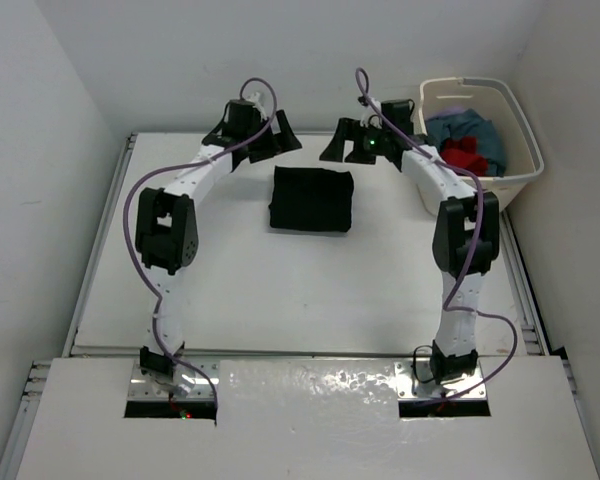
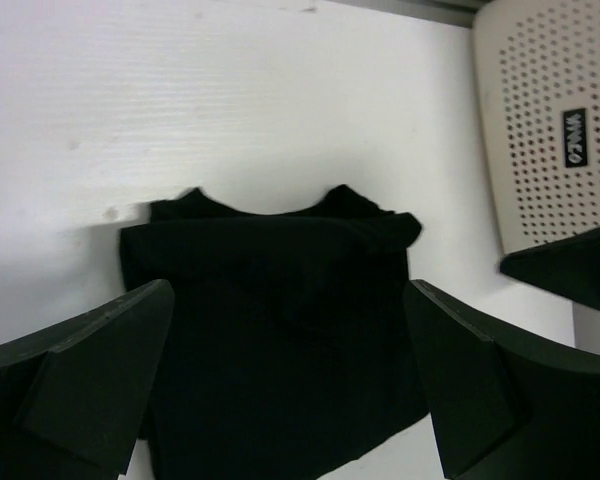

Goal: Fold and stack the t-shirts
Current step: Fold the long partially folded tshirt into a neat square, then smooth out wrinkles on the folded tshirt

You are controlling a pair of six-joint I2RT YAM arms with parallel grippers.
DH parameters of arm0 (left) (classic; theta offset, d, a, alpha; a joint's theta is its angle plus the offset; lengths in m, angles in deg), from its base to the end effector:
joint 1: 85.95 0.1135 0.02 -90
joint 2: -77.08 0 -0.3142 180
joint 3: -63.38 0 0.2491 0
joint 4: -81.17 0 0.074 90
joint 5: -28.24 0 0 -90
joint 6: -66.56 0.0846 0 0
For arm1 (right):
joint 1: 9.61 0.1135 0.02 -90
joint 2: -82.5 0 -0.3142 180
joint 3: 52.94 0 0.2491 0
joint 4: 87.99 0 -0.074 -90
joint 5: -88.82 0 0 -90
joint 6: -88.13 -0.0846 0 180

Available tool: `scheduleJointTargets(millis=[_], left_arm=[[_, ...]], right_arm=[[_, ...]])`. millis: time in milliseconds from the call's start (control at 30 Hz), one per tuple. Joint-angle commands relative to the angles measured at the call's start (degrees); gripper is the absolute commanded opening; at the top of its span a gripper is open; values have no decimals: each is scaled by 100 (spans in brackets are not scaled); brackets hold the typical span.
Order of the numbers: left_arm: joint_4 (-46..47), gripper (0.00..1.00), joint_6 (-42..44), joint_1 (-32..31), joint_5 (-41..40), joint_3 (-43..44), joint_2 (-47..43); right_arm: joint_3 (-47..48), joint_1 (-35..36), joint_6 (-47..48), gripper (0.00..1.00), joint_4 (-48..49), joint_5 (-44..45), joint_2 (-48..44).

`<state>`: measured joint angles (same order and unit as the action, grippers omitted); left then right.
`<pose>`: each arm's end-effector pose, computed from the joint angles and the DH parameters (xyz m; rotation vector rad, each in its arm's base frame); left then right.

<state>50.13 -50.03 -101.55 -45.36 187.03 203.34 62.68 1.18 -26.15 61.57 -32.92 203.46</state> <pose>0.5559 -0.1800 0.2695 -0.0420 2.2229 -0.7254 0.5300 0.1463 0.2744 -0.0602 2.2462 0.9457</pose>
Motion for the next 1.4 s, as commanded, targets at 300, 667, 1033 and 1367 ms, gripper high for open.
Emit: scheduleJointTargets(millis=[300,667,1033,1367], left_arm=[[127,100,75,-163,477,675,935],[392,100,136,48,882,1140,1841],[401,100,92,100,794,1657,2132],[980,100,128,74,864,1292,437]], right_arm=[[289,214,-974,99,1195,-560,1042],[1214,-24,-1729,99,2009,-298,2344],[1318,-147,-1652,99,2109,-165,2362],[945,-138,-772,99,1361,-332,895]])
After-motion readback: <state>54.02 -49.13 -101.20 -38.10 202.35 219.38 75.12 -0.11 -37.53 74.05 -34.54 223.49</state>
